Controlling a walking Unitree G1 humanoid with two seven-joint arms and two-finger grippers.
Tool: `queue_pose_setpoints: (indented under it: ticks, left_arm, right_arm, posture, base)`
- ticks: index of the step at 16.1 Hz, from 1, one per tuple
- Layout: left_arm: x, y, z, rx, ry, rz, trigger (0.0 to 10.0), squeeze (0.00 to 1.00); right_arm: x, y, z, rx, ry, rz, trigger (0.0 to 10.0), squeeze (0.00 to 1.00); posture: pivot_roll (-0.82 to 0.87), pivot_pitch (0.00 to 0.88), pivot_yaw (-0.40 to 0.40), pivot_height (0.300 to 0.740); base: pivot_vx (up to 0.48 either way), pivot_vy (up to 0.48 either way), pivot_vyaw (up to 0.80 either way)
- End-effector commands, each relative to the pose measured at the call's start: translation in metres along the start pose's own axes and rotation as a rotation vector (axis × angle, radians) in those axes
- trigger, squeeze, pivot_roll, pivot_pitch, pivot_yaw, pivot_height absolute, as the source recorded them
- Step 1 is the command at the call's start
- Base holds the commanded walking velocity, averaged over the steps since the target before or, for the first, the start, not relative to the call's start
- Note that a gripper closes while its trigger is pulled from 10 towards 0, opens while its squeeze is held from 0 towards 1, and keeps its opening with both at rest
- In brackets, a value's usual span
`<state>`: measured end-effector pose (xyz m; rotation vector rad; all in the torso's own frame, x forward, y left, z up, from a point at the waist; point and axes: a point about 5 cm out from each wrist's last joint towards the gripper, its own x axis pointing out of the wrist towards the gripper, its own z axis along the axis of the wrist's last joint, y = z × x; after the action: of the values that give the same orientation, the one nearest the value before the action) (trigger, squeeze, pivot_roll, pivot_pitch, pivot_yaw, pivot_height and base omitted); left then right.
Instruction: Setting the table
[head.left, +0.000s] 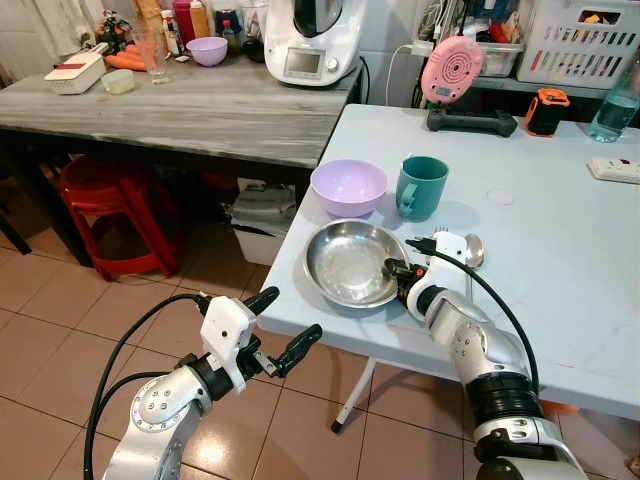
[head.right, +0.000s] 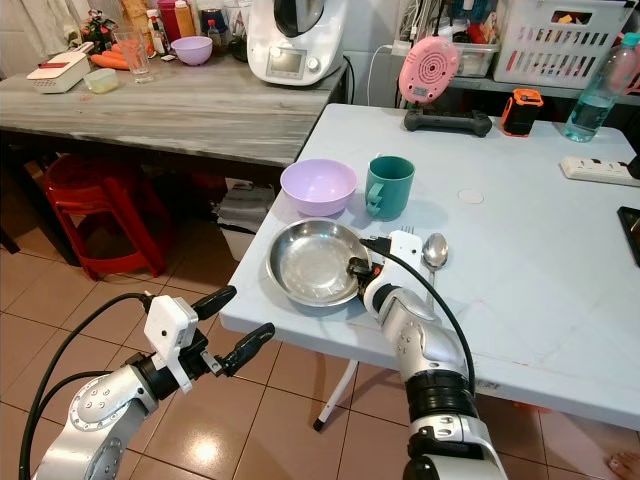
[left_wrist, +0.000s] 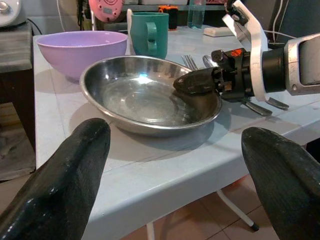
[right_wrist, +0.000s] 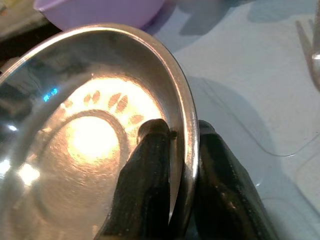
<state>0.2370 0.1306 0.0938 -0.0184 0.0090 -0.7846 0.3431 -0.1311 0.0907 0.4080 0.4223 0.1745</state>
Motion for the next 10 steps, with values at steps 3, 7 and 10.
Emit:
queue_pose_setpoints:
  ticks: [3, 7, 10]
  left_arm:
    - [0.000, 0.001, 0.003, 0.017, -0.001, -0.006, 10.0, 0.00]
    - [-0.001, 0.026, 0.002, 0.038, 0.010, 0.229, 10.0, 0.00]
    - [-0.001, 0.055, -0.006, -0.023, 0.063, 0.473, 10.0, 0.00]
  right_arm:
    - [0.001, -0.003, -0.015, 0.048, 0.059, -0.040, 0.0, 0.00]
    - [-0.003, 0.005, 0.000, 0.087, -0.014, -0.032, 0.0, 0.00]
    - [-0.017, 0.013, 0.014, 0.060, -0.125, -0.054, 0.0, 0.00]
  posture:
    - [0.02, 0.000, 0.034, 0.740]
    - [0.02, 0.000, 0.029, 0.740]
    - [0.02, 0.000, 0.026, 0.740]
  base:
    - [0.000, 0.000, 0.00]
    - [0.000, 0.000, 0.00]
    - [0.000, 0.000, 0.00]
